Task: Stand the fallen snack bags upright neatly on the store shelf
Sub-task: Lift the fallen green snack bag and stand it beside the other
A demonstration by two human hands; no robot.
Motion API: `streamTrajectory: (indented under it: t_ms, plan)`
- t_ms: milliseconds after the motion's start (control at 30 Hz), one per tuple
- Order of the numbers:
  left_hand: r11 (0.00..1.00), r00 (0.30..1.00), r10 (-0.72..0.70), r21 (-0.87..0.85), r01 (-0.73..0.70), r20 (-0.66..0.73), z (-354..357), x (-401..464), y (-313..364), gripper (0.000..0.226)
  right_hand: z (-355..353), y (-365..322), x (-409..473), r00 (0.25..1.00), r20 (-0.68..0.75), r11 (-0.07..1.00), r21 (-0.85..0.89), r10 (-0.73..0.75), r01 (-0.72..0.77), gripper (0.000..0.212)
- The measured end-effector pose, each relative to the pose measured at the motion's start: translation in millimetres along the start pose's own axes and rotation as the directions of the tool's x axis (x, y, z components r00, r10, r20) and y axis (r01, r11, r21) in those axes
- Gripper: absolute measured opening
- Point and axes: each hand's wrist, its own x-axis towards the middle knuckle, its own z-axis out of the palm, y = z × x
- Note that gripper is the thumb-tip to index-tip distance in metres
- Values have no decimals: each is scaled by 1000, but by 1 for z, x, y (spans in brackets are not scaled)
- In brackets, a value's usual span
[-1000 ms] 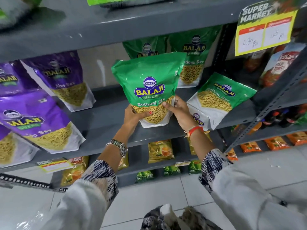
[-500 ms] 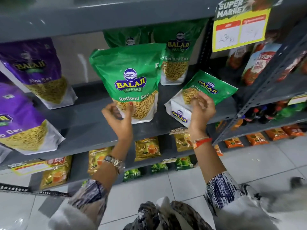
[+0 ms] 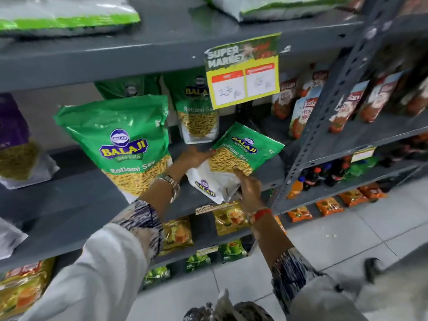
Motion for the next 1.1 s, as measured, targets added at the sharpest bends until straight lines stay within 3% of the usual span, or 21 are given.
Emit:
streamTrajectory:
  t_ms: [100, 200, 333, 433, 533, 600, 700, 800, 900, 1100]
  plan:
    - [991, 957, -83, -81, 110, 280, -1, -3, 7, 60, -2, -15, -13, 994, 92, 995, 77, 52, -59, 68]
    - [985, 946, -88, -114, 129, 311, 5, -8, 15, 52, -5, -19, -13, 988, 120, 990, 86, 99, -110, 48]
    - [975, 973, -123, -159, 155, 194, 10, -28, 25, 23, -18, -19, -14, 990, 113, 989, 108, 86, -98, 19]
    - [961, 975, -167, -198, 194, 145, 20, -46, 19, 42, -34, -13, -15, 999, 34, 997, 68, 38, -41, 17]
    - [898, 969, -173, -377, 229, 177, 36, -74, 8, 53, -55, -5, -26, 999, 46, 995, 103, 2, -7, 14]
    - [855, 967, -149, -464, 231, 207, 48, -97, -1, 50, -69, -1, -40, 996, 90, 992, 123, -4, -7, 35]
    - [812, 979, -122, -551, 192, 160, 62, -132, -12, 34, -86, -5, -70, 984, 158, 987, 151, -86, 62, 52]
    - [756, 988, -113, -636, 156, 107, 67, -166, -15, 61, -97, -14, -106, 961, 205, 978, 137, -184, 158, 36]
    - [735, 999, -27, -676, 47, 40, 63, -195, -16, 49, -104, -18, -136, 952, 209, 968, 160, -225, 193, 12]
    - [713, 997, 56, -696, -83, -61, 47, -236, -15, 34, -106, -25, -182, 913, 265, 945, 191, -310, 266, 24]
